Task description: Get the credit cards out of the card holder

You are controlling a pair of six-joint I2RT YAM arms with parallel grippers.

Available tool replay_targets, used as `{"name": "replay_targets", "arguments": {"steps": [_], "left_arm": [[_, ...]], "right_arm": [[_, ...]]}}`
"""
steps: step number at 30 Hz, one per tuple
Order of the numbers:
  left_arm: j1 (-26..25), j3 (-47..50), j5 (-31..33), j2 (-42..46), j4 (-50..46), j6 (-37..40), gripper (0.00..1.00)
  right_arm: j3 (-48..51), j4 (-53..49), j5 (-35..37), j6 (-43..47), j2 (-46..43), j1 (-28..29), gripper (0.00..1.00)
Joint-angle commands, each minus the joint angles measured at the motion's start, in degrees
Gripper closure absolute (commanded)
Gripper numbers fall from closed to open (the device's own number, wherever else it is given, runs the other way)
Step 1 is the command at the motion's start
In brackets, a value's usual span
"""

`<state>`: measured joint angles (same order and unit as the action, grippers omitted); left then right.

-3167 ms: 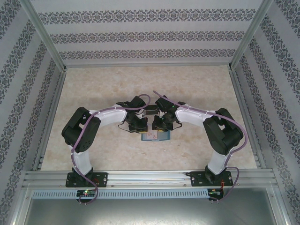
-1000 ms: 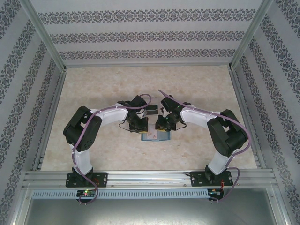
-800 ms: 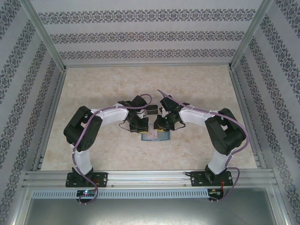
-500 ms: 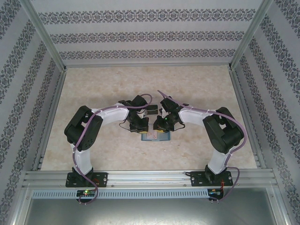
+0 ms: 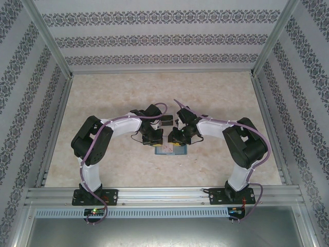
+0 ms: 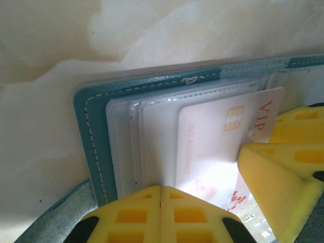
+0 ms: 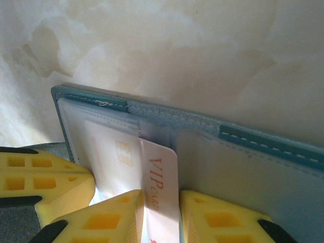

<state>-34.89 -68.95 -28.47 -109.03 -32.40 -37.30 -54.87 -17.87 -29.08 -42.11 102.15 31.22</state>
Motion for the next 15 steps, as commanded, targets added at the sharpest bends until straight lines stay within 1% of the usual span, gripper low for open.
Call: {"name": "replay_targets", "arguments": {"steps": [1,5,8,15], "left_arm": [[-1.3,0.9,2.8,-3.2,-4.7,1.6,1.0],[-1.3,0.8,2.8,-3.3,-4.9,1.5,1.0],[-1.3,0.8,2.8,-3.3,-4.9,1.5,1.0],[-1.4,0.9,2.9,-3.3,-4.9,1.4,1.0]], "right_arm": [[1.5,-0.3,-0.4,-0.5,1.3,-0.6,0.71],[2.8,3.3,-2.9,-1.8,1.4,-0.6,0.72],[3.7,6.5,-4.7,-3.4,0.6,-0.6,0.75],[4.2,6.2,-3.5,-3.4,-1.7,-1.0,0.85]]}}
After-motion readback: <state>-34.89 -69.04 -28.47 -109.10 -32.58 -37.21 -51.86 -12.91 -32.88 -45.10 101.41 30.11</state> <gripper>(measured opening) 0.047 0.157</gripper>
